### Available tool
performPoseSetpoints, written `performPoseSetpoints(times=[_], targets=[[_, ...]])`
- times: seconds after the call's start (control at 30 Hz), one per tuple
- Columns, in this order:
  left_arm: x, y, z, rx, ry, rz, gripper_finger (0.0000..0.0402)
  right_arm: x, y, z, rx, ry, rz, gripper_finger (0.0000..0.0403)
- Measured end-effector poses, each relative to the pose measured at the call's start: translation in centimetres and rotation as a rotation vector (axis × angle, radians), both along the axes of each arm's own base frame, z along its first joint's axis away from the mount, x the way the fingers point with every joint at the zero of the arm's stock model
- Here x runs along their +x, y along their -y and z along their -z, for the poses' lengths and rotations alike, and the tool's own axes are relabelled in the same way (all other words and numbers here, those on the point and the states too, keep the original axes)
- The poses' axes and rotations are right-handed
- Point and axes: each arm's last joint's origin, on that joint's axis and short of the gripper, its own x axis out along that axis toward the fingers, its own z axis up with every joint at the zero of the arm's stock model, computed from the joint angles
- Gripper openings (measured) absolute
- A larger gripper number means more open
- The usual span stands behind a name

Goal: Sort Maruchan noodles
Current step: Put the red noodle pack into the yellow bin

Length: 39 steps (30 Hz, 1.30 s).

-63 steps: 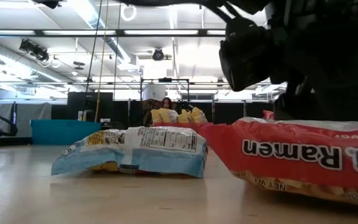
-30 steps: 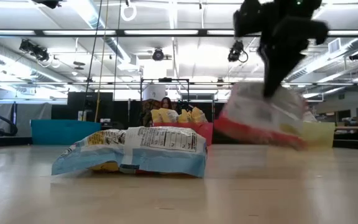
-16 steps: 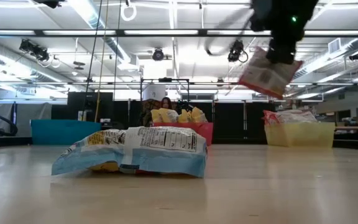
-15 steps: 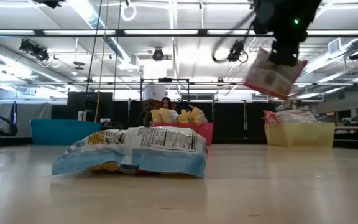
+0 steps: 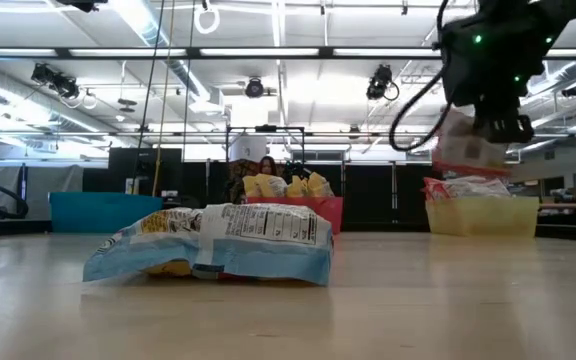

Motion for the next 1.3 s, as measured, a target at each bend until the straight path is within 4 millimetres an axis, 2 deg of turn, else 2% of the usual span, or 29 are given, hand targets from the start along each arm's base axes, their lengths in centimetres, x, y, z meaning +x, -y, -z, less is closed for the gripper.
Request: performPoseSetpoints(times=[0.27, 0.47, 0.87, 1.07, 1.2, 1.3], targets=[[0.0, 0.0, 0.0, 0.001, 0.003, -0.003, 0.0208, -1.1, 1.7, 1.3, 0.114, -0.164, 0.080, 0.0012], [0.0, 0.0, 0.0, -0.002, 0.002, -0.005, 0.0208, -1.1, 1.9, 2.7, 0.210, -0.292, 0.009, 0.0013], [0.0, 0.0, 0.0, -0.005, 0.001, -0.007, 0.0208, 0.3, 2.1, 3.7, 0.234, -0.173, -0.056, 0.0013], [0.0, 0.0, 0.0, -0.005, 0.000, -0.007, 0.0208, 0.3, 2.0, 4.1, 0.265, -0.057, 0.000, 0.0013], [0.0, 0.0, 0.1, -0.001, -0.004, -0.007, 0.0208, -0.4, 1.7, 5.5, 0.352, -0.048, 0.016, 0.0013], [0.0, 0.0, 0.0, -0.001, -0.004, -0.007, 0.0208, -0.2, 1.7, 5.7, 0.406, -0.047, -0.011, 0.0013]])
